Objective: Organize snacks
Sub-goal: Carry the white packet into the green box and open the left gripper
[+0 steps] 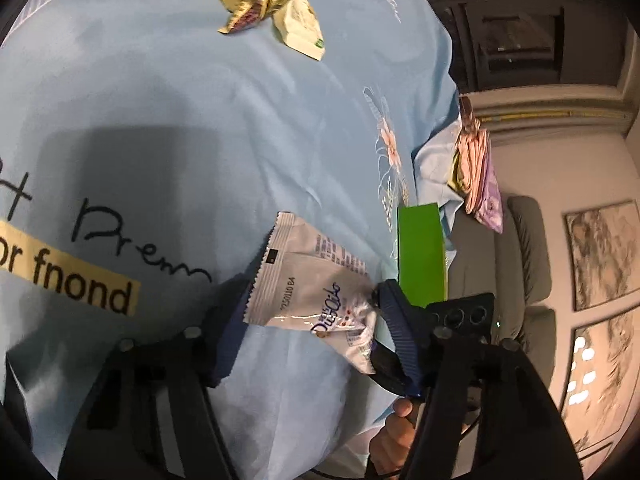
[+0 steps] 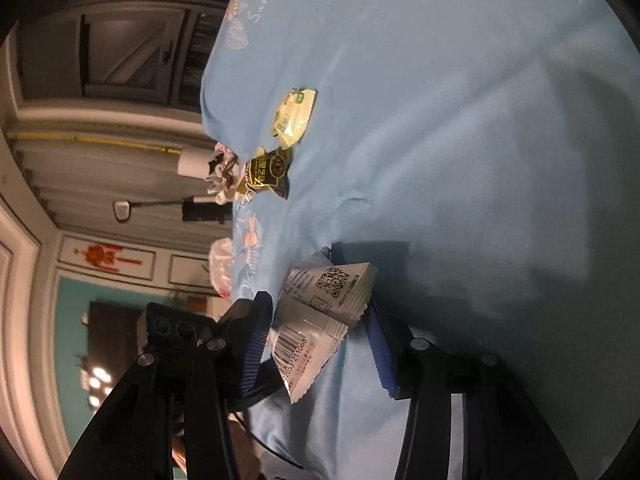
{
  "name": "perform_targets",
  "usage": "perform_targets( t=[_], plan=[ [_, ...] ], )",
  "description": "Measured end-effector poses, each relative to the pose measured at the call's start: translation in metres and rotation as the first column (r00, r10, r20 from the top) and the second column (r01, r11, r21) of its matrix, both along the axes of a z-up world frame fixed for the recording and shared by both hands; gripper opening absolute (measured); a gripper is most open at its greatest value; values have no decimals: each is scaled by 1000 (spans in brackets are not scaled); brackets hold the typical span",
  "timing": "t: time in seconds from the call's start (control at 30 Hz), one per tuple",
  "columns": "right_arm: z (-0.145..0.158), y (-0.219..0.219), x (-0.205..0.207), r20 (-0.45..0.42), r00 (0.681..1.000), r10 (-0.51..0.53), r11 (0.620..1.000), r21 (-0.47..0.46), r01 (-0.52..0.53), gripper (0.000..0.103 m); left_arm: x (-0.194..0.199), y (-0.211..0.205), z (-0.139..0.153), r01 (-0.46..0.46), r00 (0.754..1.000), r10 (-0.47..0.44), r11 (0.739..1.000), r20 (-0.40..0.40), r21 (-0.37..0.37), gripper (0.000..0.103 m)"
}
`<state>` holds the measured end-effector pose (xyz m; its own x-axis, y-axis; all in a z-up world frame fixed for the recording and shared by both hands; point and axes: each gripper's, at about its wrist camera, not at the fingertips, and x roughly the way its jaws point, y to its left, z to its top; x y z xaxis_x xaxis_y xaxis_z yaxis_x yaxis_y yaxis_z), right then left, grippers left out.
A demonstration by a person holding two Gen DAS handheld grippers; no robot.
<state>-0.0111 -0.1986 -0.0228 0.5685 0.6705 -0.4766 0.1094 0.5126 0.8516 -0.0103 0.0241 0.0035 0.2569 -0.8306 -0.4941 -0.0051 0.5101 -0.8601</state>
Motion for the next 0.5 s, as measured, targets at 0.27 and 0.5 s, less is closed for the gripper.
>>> perform_targets(
  t=[0.27, 0.5],
  plan=[
    [9, -6, -3, 18, 1000, -14, 998, -59, 15, 68, -4, -1, 2, 11, 1000, -12, 999, 17, 34, 61],
    [8, -2, -2, -2, 1000, -11, 989, -146, 11, 53, -2, 2, -9, -10, 1000, 11, 999, -23, 51, 27]
  ],
)
